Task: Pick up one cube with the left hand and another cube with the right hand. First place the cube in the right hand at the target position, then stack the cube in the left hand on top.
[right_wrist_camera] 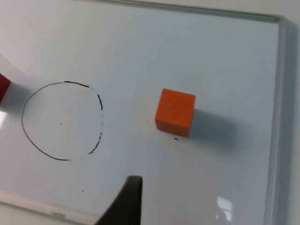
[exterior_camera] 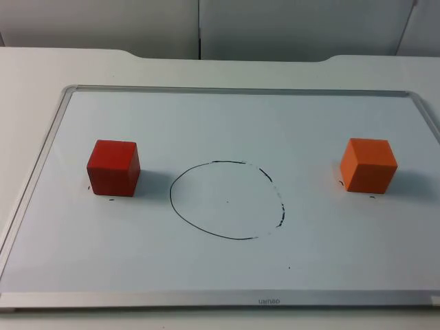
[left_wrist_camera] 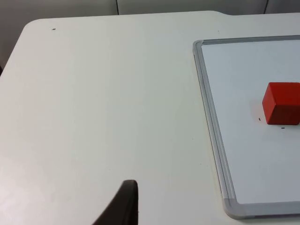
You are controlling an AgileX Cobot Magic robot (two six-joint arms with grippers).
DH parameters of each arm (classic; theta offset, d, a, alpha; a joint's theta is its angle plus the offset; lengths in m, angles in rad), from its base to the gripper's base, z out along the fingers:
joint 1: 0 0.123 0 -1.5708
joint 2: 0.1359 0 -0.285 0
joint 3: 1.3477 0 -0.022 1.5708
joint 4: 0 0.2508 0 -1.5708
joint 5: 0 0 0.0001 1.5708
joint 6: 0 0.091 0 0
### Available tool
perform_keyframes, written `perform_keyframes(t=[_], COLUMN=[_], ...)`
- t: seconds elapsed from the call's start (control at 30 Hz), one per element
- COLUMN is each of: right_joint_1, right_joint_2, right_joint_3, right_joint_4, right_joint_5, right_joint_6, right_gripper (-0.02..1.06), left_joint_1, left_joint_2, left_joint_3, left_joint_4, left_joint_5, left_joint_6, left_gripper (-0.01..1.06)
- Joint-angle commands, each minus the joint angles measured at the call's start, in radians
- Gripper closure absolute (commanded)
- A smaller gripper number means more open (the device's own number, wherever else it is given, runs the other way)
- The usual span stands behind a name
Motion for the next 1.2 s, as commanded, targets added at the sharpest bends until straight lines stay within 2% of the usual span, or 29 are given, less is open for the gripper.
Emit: perform_keyframes(t=[0.0,0.23,0.3,0.37,0.4,0.53,0.57,0.63,0.7,0.83,1.0,1.17], right_joint_1=[-0.004,0.008,0.035,0.086,0.086,0.180,0.180,0.218,0.249,0.269,0.269,0.269], right_joint_2=[0.091,0.279,0.349,0.431,0.431,0.555,0.555,0.608,0.668,0.733,0.820,0.882], right_joint_3=[-0.048,-0.102,-0.102,-0.102,-0.102,-0.102,-0.102,-0.102,-0.102,-0.102,-0.113,-0.122], right_joint_4=[0.036,0.059,0.061,0.023,0.023,-0.138,-0.138,-0.197,-0.205,-0.205,-0.210,-0.257], right_joint_5=[-0.017,-0.068,-0.115,-0.173,-0.173,-0.267,-0.267,-0.326,-0.382,-0.431,-0.435,-0.445], right_joint_6=[-0.027,-0.023,-0.023,0.040,0.040,0.242,0.242,0.341,0.396,0.446,0.482,0.538], right_gripper=[0.09,0.09,0.09,0.09,0.09,0.09,0.09,0.09,0.10,0.11,0.11,0.11], left_joint_1=[-0.001,-0.001,-0.001,-0.001,-0.001,-0.001,-0.001,-0.001,-0.001,-0.001,-0.001,-0.001], left_joint_2=[-0.004,-0.004,-0.004,-0.004,-0.004,-0.004,-0.004,-0.004,-0.004,-0.004,-0.004,-0.004], left_joint_3=[0.003,0.003,0.003,0.003,0.003,0.003,0.003,0.003,0.003,0.003,0.003,0.003], left_joint_4=[-0.004,-0.004,-0.004,-0.004,-0.004,-0.004,-0.004,-0.004,-0.004,-0.004,-0.004,-0.004], left_joint_5=[-0.005,-0.005,-0.005,-0.005,-0.005,-0.005,-0.005,-0.005,-0.005,-0.005,-0.005,-0.005], left_joint_6=[0.000,0.000,0.000,0.000,0.000,0.000,0.000,0.000,0.000,0.000,0.000,0.000], left_gripper=[0.00,0.00,0.00,0.00,0.00,0.00,0.00,0.00,0.00,0.00,0.00,0.00])
